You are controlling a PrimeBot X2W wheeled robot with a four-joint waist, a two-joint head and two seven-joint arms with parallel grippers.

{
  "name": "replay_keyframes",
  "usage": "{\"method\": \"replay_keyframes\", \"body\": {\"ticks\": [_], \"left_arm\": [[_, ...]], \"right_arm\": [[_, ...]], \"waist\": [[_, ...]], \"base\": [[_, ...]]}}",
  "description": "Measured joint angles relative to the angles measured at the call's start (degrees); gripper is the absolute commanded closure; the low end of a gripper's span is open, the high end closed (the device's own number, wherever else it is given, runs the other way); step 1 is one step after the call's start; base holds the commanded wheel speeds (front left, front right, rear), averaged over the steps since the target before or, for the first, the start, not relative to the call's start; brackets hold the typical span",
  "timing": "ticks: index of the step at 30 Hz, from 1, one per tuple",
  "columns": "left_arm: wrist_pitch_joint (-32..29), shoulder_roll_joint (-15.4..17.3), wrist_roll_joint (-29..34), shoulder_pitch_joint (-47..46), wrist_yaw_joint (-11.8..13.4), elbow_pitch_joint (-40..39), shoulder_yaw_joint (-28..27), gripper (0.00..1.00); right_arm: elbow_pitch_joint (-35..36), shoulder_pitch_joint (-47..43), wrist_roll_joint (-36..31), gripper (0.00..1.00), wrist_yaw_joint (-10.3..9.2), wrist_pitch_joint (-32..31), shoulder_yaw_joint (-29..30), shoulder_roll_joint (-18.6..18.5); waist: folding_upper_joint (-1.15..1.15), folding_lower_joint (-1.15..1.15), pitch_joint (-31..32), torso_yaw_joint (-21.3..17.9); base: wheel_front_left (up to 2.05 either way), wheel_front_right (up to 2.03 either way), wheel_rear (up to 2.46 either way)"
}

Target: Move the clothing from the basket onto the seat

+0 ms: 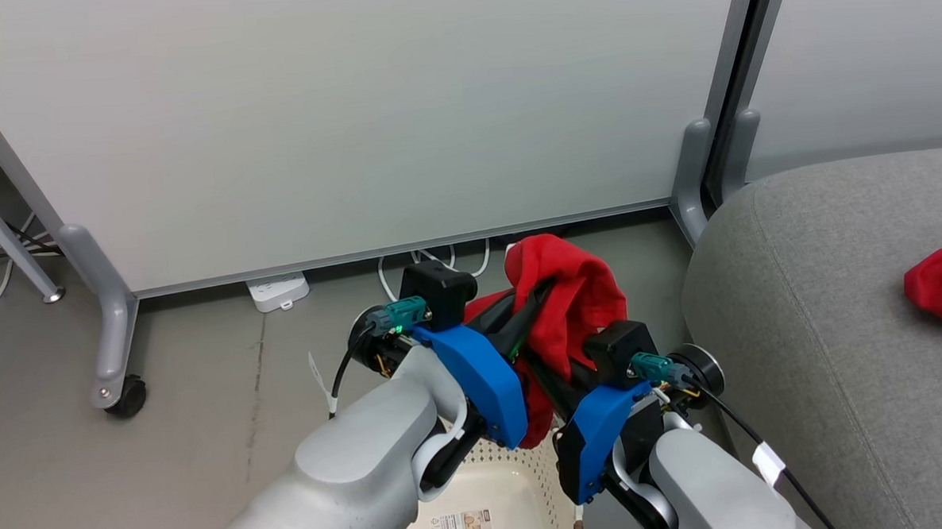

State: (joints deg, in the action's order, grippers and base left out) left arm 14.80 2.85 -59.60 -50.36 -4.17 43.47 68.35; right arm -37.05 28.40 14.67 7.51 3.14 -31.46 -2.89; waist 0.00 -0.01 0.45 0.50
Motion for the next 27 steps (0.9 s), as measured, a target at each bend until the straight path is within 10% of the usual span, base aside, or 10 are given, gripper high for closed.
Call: {"method": "replay_keyframes", "body": {"ticks": [27], "left_arm": [[0.2,0.0,-0.4,0.0,0.2,0.6,-0.8,1.00]], "right_arm": [[-3.8,1.7,0.4,1.00,0.00,2.9,-1.0,0.0]], "waist": [[0.00,0.01,-0.2,-1.5]], "base": [[0.00,0.00,0.00]]}}
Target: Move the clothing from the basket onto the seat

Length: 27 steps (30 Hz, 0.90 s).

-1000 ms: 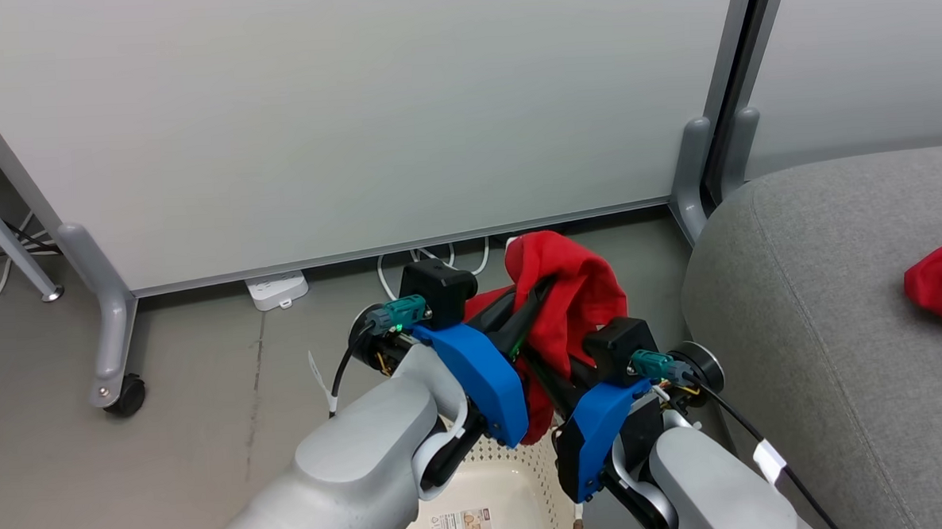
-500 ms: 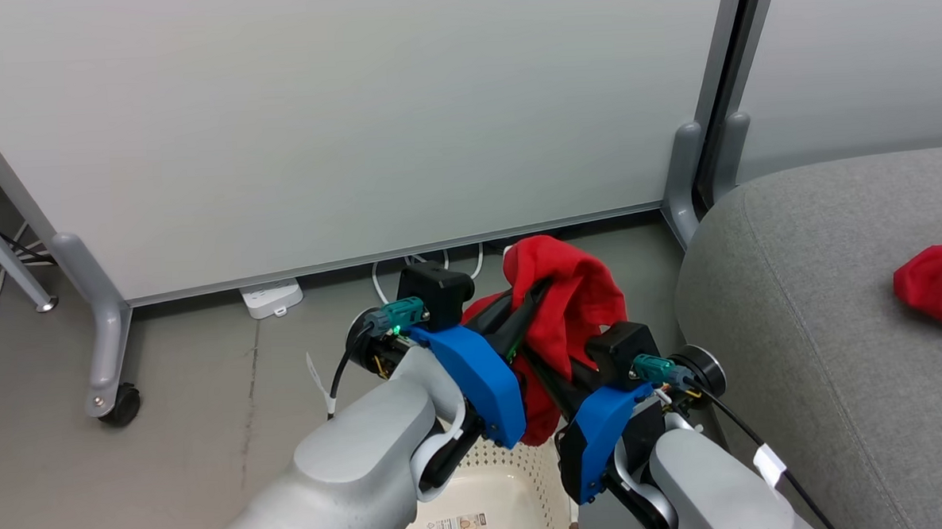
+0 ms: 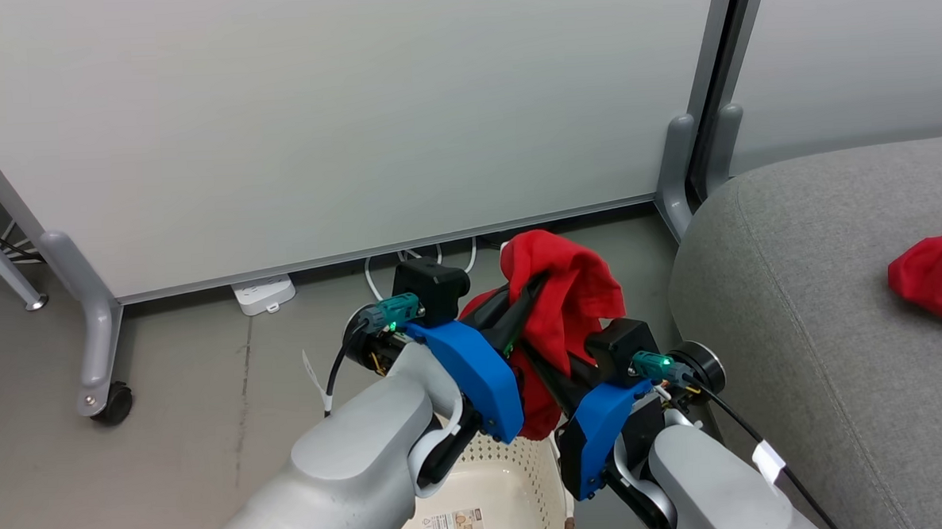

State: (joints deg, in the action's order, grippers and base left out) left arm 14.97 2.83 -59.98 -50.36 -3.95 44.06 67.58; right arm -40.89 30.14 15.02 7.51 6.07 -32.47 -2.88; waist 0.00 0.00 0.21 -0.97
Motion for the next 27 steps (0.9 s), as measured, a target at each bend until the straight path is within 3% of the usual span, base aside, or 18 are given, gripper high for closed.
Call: {"method": "replay_keyframes", "body": {"ticks": [2,3,4,5,12,27], "left_arm": [[0.0,0.0,0.0,0.0,0.0,0.0,-0.2,1.00],[0.0,0.0,0.2,0.0,0.0,0.0,-0.2,0.62],[0.0,0.0,0.5,0.0,0.0,0.0,-0.2,0.07],[0.0,0.0,0.8,0.0,0.0,-0.1,-0.5,0.00],[0.1,0.1,6.1,2.4,-0.2,-3.0,-6.1,0.00],[0.1,5.7,26.7,23.8,-1.3,-19.3,-25.9,0.00]], "right_arm": [[-0.1,0.1,0.2,1.00,0.00,0.0,-0.1,0.0],[-0.1,0.1,0.2,1.00,0.00,0.0,-0.1,0.0],[-0.1,0.1,0.2,1.00,0.00,0.0,-0.1,0.0],[-0.2,0.2,0.2,1.00,0.00,0.0,-0.1,0.0],[-0.6,0.2,0.1,1.00,0.00,0.6,0.4,0.0],[-0.6,-0.2,-2.4,1.00,0.00,0.9,4.9,0.0]], "waist": [[0.00,0.00,-0.1,0.0],[0.00,0.00,-0.1,0.0],[0.00,0.00,-0.2,0.0],[0.00,0.00,-0.2,0.0],[0.00,0.00,-0.5,0.2],[0.00,0.00,-2.5,1.9]], "base": [[0.00,0.00,0.00],[0.00,0.00,0.00],[0.00,0.00,0.00],[0.00,0.00,0.00],[0.00,0.00,0.00],[0.00,0.00,0.00]]}}
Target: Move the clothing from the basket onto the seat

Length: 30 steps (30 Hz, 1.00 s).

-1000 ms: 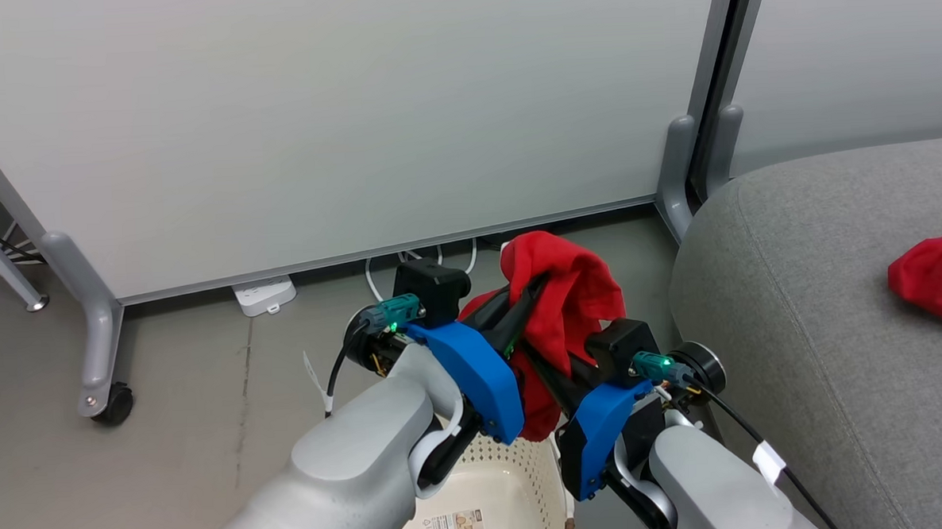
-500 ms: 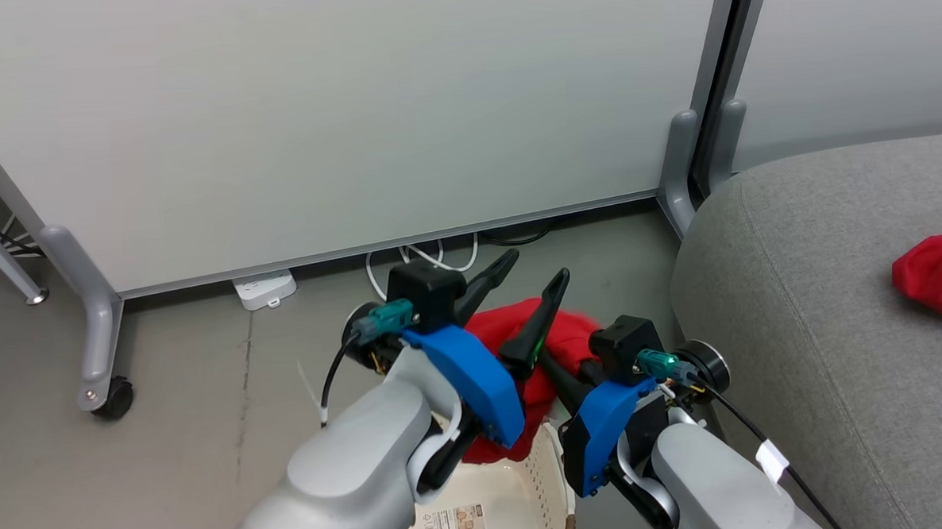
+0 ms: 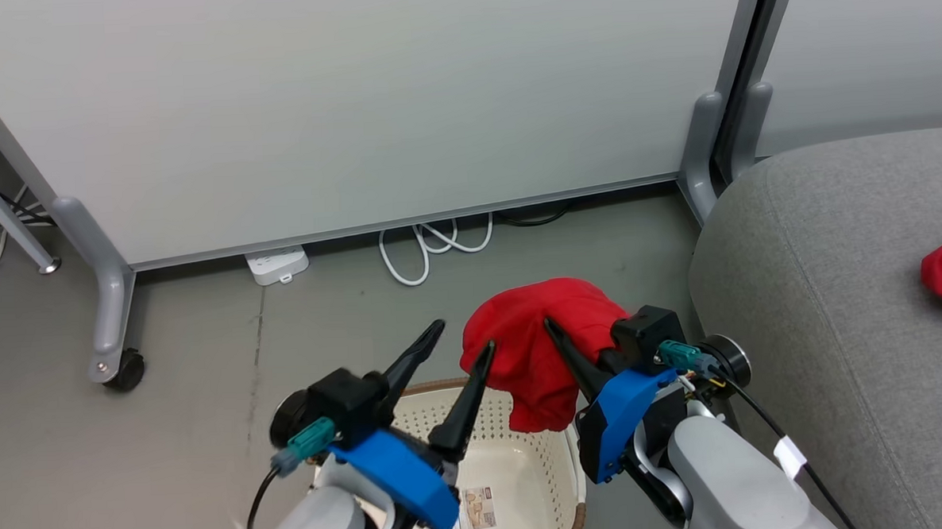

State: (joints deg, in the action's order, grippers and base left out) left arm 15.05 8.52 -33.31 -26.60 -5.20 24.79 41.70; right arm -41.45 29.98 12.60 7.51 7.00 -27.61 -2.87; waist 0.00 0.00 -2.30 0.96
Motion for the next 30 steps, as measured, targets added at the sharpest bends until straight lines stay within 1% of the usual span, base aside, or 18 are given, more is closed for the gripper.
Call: {"method": "replay_keyframes", "body": {"ticks": [4,11,20,30], "left_arm": [[0.0,0.4,3.8,3.9,-0.5,-2.3,-4.0,0.00],[0.0,0.2,8.1,8.1,-1.3,-4.4,-9.3,0.00],[0.0,-0.8,10.9,11.2,-2.0,-4.2,-12.4,0.00],[0.0,-1.8,12.8,11.6,-2.0,-3.4,-14.2,0.00]], "right_arm": [[0.3,-0.4,-0.4,1.00,0.00,0.0,0.9,0.0],[0.5,-1.0,-1.2,1.00,0.00,-0.4,2.4,0.0],[1.3,-1.9,-1.5,1.00,0.00,-0.9,3.1,0.0],[1.9,-2.1,-1.5,1.00,0.00,-1.4,3.4,0.0]], "waist": [[0.00,0.00,-0.6,0.4],[0.00,0.00,-0.6,0.9],[0.00,0.00,-0.1,0.9],[0.00,0.00,-0.2,0.7]], "base": [[0.00,0.00,0.00],[0.00,0.00,0.00],[0.00,0.00,0.00],[0.00,0.00,0.00]]}}
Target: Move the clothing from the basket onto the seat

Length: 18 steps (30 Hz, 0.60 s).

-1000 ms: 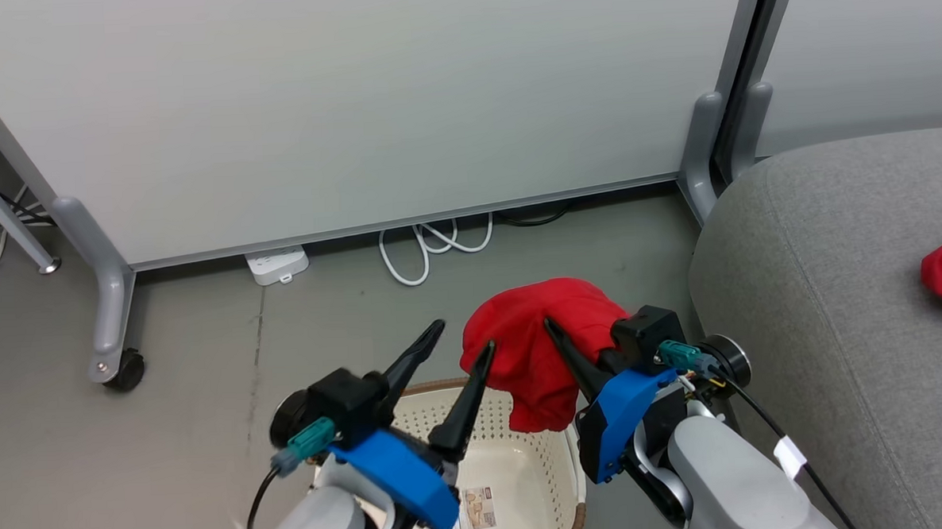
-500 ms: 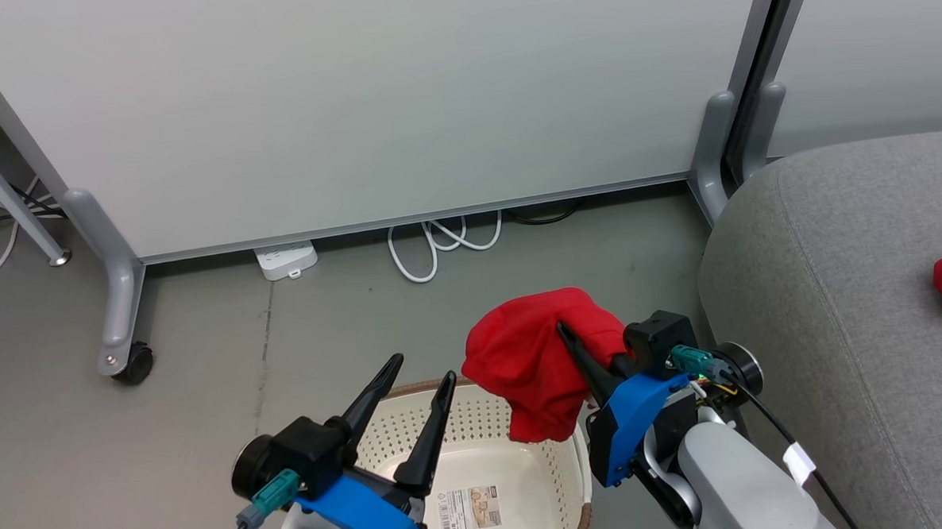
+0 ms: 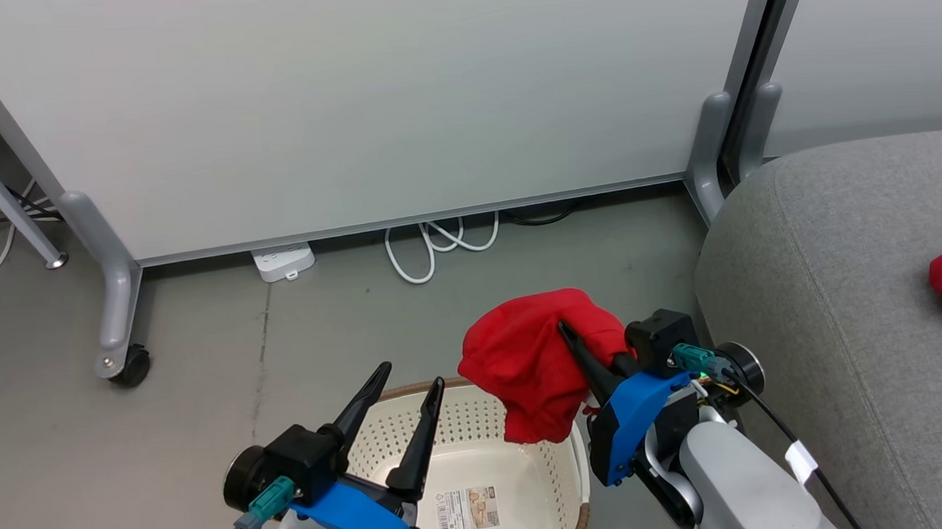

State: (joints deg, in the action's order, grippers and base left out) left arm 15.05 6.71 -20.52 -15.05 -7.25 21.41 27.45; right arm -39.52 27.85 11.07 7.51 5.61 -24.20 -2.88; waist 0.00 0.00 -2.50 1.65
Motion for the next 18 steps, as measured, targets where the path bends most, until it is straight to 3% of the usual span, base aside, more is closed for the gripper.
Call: {"method": "replay_keyframes", "body": {"ticks": [10,18], "left_arm": [[0.0,0.5,1.0,1.0,-0.1,0.1,-1.2,0.00],[0.0,1.3,2.0,0.5,-0.1,0.6,-1.0,0.00]], "right_arm": [[0.6,0.1,0.2,1.00,0.00,-0.1,-0.6,0.0],[0.5,0.1,0.6,1.00,0.00,0.4,-0.2,0.0]], "waist": [[0.00,0.00,-0.5,-2.5],[0.00,0.00,-1.8,-9.5]], "base": [[0.00,0.00,0.00],[0.00,0.00,0.00]]}}
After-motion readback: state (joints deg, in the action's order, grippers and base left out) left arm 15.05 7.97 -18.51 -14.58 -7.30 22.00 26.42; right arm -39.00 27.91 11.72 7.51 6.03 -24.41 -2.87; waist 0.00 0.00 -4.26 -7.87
